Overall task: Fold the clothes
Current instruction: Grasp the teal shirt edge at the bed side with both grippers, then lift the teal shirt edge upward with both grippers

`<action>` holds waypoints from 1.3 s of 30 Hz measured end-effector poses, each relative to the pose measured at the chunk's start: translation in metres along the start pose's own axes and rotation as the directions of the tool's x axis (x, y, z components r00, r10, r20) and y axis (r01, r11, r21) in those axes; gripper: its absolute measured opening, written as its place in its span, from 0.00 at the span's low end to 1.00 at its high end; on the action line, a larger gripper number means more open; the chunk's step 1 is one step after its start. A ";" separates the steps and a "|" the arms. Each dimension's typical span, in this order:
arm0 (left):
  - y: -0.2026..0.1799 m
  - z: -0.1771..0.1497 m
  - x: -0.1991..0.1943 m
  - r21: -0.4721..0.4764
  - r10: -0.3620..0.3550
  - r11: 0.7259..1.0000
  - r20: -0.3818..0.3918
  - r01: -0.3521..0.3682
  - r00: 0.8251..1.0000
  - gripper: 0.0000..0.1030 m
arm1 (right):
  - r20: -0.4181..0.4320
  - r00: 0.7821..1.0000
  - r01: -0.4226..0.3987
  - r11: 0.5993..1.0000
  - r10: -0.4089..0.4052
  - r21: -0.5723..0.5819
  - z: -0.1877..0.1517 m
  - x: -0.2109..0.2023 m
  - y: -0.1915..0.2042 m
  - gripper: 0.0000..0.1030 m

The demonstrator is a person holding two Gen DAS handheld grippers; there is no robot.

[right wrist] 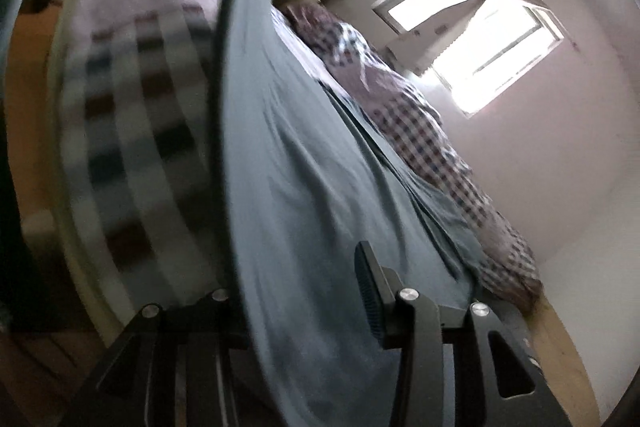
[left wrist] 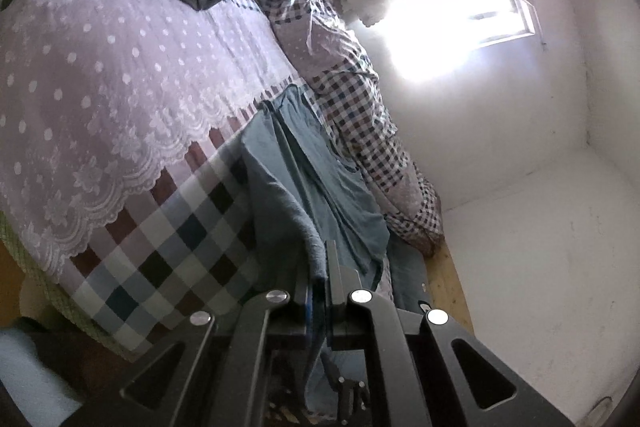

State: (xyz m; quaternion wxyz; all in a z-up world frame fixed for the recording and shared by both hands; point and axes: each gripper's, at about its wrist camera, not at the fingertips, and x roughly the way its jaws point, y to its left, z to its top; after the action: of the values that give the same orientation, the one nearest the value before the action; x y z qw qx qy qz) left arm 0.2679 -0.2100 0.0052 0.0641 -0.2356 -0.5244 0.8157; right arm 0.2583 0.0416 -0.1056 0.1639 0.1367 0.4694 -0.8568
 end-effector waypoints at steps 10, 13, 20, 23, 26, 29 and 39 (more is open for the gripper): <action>-0.017 0.004 -0.002 0.084 0.047 0.995 0.027 -0.049 0.999 0.02 | -0.097 0.993 0.066 0.996 -0.072 -0.060 -0.078 -0.016 -0.037 0.45; -0.018 0.006 -0.003 0.094 0.058 0.994 0.028 -0.061 0.998 0.02 | -0.136 0.985 0.092 0.993 -0.102 -0.077 -0.098 -0.020 -0.050 0.45; -0.017 0.008 -0.003 0.107 0.091 0.990 0.027 -0.093 0.996 0.02 | -0.202 0.968 0.123 0.984 -0.147 -0.127 -0.152 -0.031 -0.077 0.45; -0.019 0.008 -0.002 0.111 0.098 0.989 0.029 -0.101 0.995 0.02 | -0.233 0.958 0.138 0.981 -0.167 -0.133 -0.169 -0.035 -0.087 0.45; -0.021 0.008 -0.001 0.116 0.107 0.987 0.031 -0.109 0.994 0.02 | -0.254 0.951 0.147 0.980 -0.177 -0.133 -0.179 -0.038 -0.094 0.44; -0.023 0.008 -0.001 0.121 0.113 0.986 0.034 -0.116 0.993 0.02 | -0.267 0.942 0.167 0.975 -0.201 -0.145 -0.182 -0.034 -0.097 0.44; -0.022 0.009 0.001 0.117 0.132 0.984 0.036 -0.135 0.991 0.02 | -0.266 0.943 0.165 0.974 -0.202 -0.157 -0.192 -0.040 -0.103 0.04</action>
State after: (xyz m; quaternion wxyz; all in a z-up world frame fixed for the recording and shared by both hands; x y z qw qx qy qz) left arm 0.2601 -0.2072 0.0269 0.0160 -0.2545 -0.4586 0.8513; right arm 0.2678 0.2628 -0.1122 0.0238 0.2009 0.5545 -0.8073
